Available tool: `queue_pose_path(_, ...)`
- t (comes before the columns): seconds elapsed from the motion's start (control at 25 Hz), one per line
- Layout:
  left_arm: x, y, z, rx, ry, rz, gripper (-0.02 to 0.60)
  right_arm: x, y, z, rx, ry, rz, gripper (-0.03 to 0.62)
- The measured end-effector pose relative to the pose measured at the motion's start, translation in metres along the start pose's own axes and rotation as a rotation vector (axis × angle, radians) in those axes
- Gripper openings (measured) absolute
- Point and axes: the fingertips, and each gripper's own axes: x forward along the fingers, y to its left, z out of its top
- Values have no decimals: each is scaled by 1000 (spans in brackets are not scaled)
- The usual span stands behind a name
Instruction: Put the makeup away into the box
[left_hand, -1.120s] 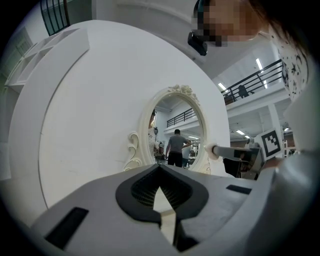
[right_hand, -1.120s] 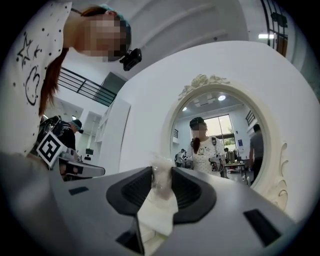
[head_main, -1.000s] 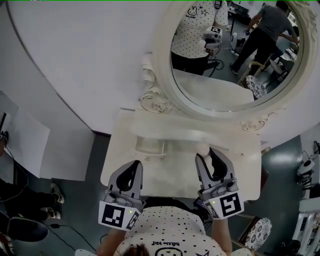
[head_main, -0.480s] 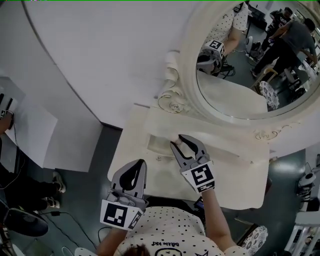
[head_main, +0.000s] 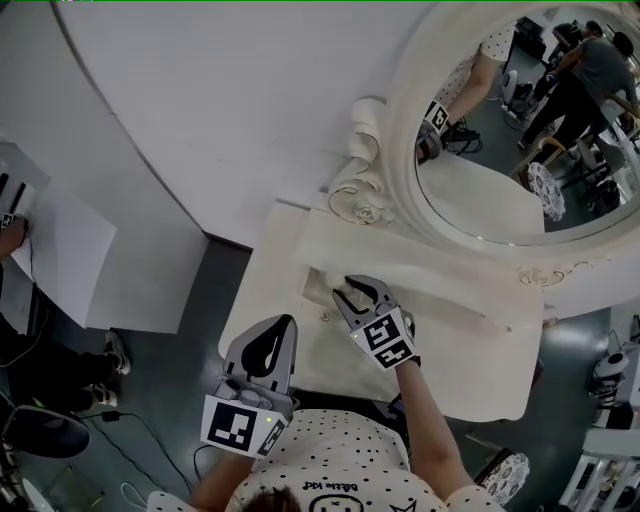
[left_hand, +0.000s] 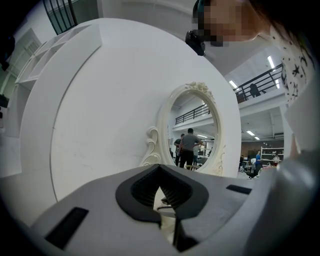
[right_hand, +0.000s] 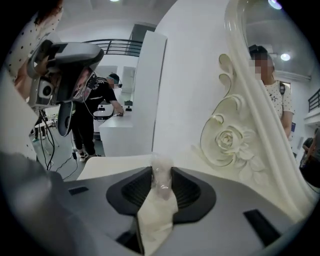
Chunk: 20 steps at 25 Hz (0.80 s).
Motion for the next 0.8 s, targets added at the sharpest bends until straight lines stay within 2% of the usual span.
queue_pose_path(0.48, 3, 7, -3, -12, 9, -6, 5, 29, 19, -43, -92, 194, 104, 132)
queue_pose_path(0.8, 1, 8, -1, -11, 10, -7, 5, 37, 16, -47, -79, 221, 99, 140)
